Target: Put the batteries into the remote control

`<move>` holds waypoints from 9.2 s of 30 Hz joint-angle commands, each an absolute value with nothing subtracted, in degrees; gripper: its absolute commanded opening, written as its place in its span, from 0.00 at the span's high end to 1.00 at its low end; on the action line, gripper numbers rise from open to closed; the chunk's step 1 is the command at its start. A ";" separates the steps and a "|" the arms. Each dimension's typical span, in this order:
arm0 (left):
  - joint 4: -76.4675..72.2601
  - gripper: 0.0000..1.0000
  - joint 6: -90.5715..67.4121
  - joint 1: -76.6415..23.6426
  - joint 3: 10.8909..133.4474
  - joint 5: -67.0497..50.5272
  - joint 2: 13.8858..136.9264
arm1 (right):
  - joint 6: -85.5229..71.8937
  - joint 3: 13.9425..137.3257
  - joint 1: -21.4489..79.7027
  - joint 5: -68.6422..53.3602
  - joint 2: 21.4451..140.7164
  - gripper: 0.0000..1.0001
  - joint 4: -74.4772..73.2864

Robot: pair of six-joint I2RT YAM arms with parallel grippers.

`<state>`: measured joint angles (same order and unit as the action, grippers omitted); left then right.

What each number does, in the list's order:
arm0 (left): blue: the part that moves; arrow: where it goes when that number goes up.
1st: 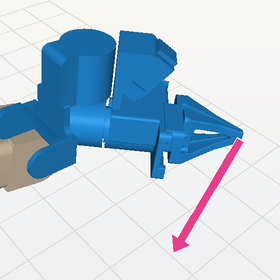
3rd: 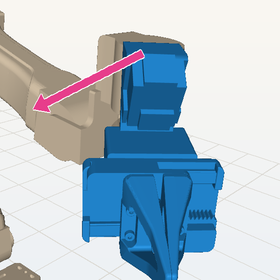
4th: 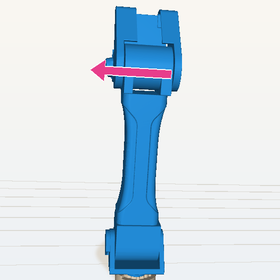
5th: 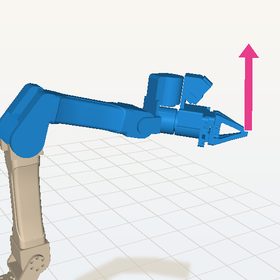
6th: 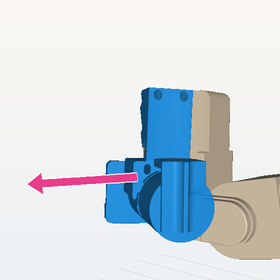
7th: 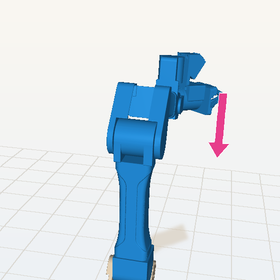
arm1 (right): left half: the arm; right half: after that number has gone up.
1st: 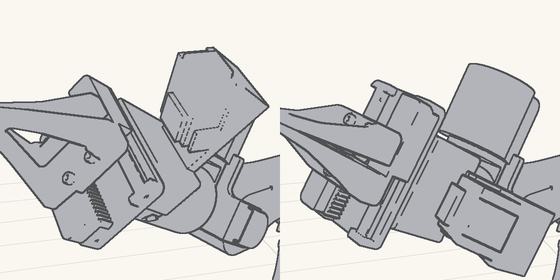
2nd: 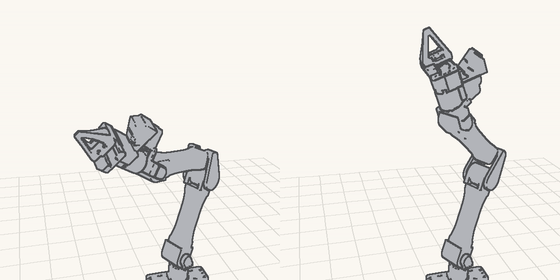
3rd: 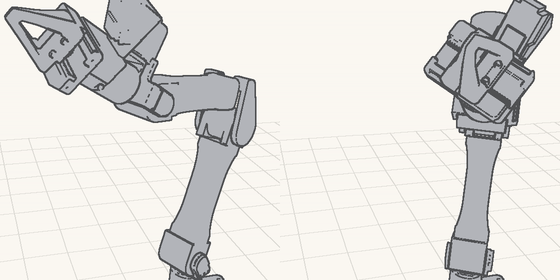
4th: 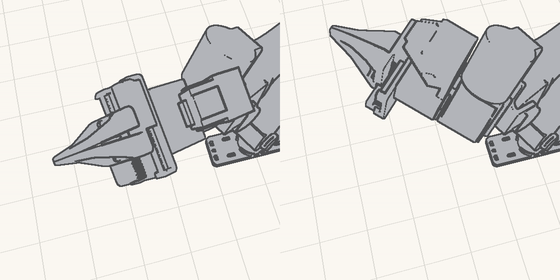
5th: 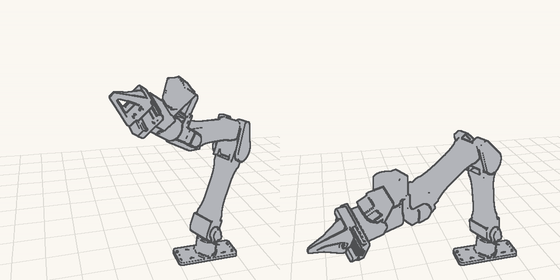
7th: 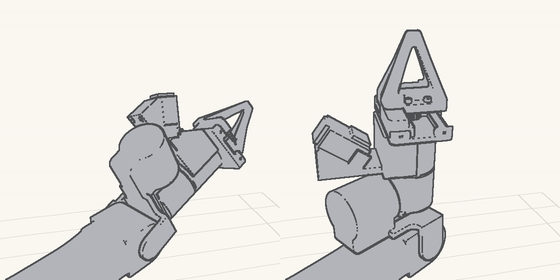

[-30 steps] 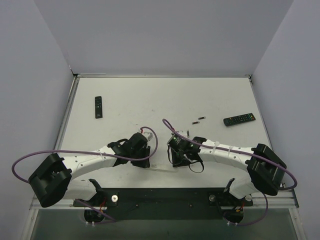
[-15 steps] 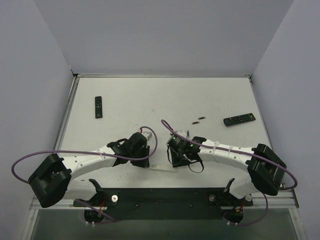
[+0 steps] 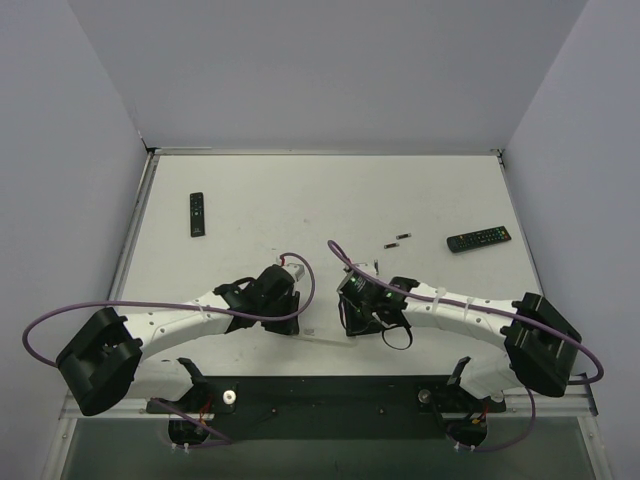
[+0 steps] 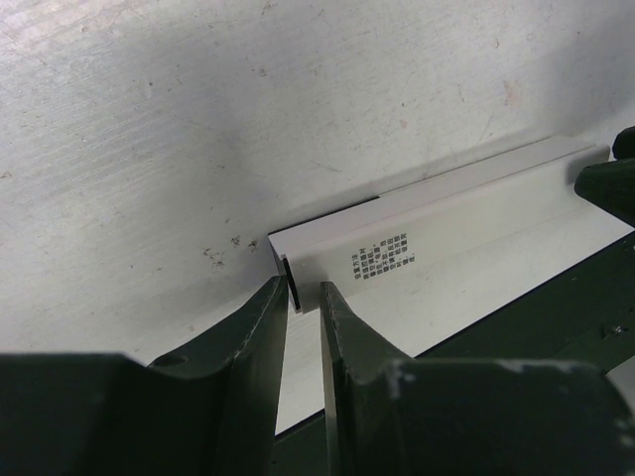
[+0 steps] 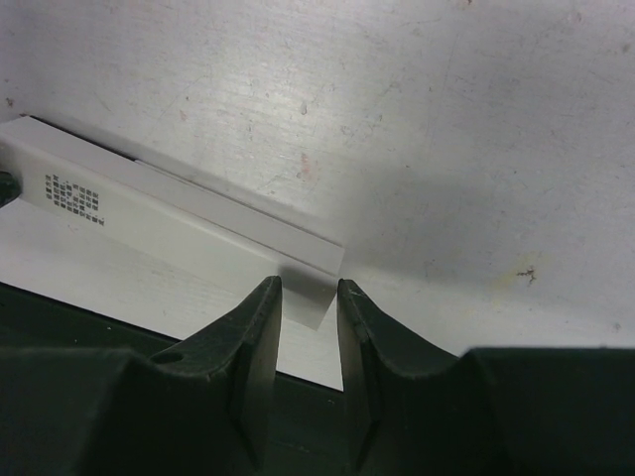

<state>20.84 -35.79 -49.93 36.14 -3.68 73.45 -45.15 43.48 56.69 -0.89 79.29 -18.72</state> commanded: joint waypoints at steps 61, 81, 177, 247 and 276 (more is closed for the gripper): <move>9.85 0.70 -38.76 -45.79 32.78 -19.95 72.86 | -45.79 45.87 56.87 -5.63 84.29 0.86 -12.74; 18.97 0.33 -37.35 -41.84 32.95 -0.63 61.28 | -29.19 48.07 56.95 2.81 69.87 0.40 -19.60; 28.04 0.03 -21.62 -32.52 38.05 30.24 26.62 | -24.52 45.70 -2.37 -1.39 84.10 0.77 -28.39; 14.20 0.71 -36.09 -3.77 64.39 -18.09 104.63 | -36.81 24.35 11.06 -32.43 36.73 0.14 5.60; -49.74 0.84 -74.35 -27.59 23.47 -24.79 67.86 | -60.73 32.69 42.98 -33.22 76.99 0.23 52.28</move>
<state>-44.07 -72.90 -26.35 23.59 -25.96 70.41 -57.25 30.04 42.35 -30.11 74.63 40.32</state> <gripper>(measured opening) 0.523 0.792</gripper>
